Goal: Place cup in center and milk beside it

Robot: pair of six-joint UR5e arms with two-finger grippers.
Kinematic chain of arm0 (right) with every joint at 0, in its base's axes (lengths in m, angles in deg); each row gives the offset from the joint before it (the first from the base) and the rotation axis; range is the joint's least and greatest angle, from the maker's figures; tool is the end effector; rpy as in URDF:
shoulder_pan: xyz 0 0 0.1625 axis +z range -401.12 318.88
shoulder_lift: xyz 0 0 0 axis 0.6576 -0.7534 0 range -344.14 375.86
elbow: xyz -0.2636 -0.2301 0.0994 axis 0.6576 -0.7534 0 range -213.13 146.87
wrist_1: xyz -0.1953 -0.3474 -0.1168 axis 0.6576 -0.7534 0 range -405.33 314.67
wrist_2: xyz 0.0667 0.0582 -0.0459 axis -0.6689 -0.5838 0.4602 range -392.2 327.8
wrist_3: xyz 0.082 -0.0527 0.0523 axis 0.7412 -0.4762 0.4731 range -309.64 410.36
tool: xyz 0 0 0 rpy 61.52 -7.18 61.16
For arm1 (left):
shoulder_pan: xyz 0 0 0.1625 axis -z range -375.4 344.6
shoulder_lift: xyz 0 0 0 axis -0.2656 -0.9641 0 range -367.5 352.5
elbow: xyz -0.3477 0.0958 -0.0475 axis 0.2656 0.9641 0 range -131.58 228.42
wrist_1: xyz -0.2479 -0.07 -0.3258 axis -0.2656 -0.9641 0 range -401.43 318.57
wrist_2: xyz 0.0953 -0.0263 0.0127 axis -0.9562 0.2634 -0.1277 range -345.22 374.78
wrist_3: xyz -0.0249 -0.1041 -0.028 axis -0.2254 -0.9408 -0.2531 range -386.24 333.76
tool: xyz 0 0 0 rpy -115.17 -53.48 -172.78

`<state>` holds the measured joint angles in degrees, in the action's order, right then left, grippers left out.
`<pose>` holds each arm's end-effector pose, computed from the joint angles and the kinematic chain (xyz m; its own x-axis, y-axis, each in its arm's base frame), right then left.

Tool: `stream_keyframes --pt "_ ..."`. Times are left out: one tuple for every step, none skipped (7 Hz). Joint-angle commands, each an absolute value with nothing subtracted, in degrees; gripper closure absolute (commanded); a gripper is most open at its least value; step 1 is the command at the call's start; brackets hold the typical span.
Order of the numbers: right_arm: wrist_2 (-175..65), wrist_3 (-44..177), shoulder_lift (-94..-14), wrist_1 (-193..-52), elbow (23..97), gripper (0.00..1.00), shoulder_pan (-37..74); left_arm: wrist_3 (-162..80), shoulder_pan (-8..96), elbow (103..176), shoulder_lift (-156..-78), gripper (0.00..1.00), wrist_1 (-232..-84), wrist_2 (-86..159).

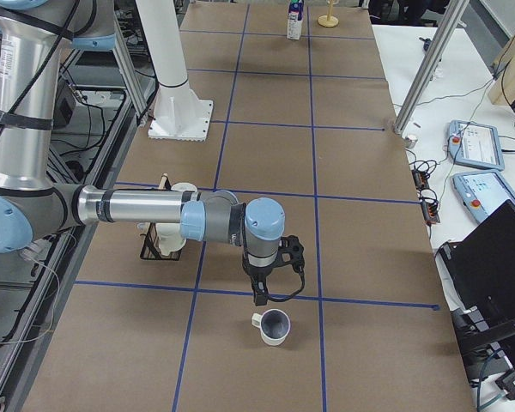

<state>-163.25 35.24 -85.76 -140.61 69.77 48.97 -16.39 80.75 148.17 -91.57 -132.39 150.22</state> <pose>0.0613 -0.4135 0.6001 0.7284 -0.2147 0.6506 0.1951 0.9753 0.1035 -0.1036 -0.4522 0.5671 0.7120 0.1538 -0.6852 -0.0153 0.9789 0.2038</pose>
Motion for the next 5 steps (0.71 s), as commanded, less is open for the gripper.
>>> stream_keyframes --pt "-163.25 35.24 -85.74 -140.61 69.79 0.00 48.97 -16.22 80.75 148.17 -91.43 0.02 -132.48 150.14" --pt "-163.25 35.24 -85.74 -140.61 69.79 0.00 48.97 -16.30 80.75 148.78 -91.43 0.02 -132.48 150.13" --pt "-163.25 35.24 -85.74 -140.52 69.79 0.00 48.97 -16.31 80.75 149.75 -91.52 0.02 -132.48 150.13" --pt "-163.16 35.24 -85.31 -140.43 69.79 0.00 48.97 -16.31 80.75 150.37 -92.13 0.02 -132.83 149.96" --pt "-163.16 35.59 -85.22 -136.43 69.62 0.00 48.97 -16.65 80.75 150.29 -92.31 0.02 -137.36 149.96"
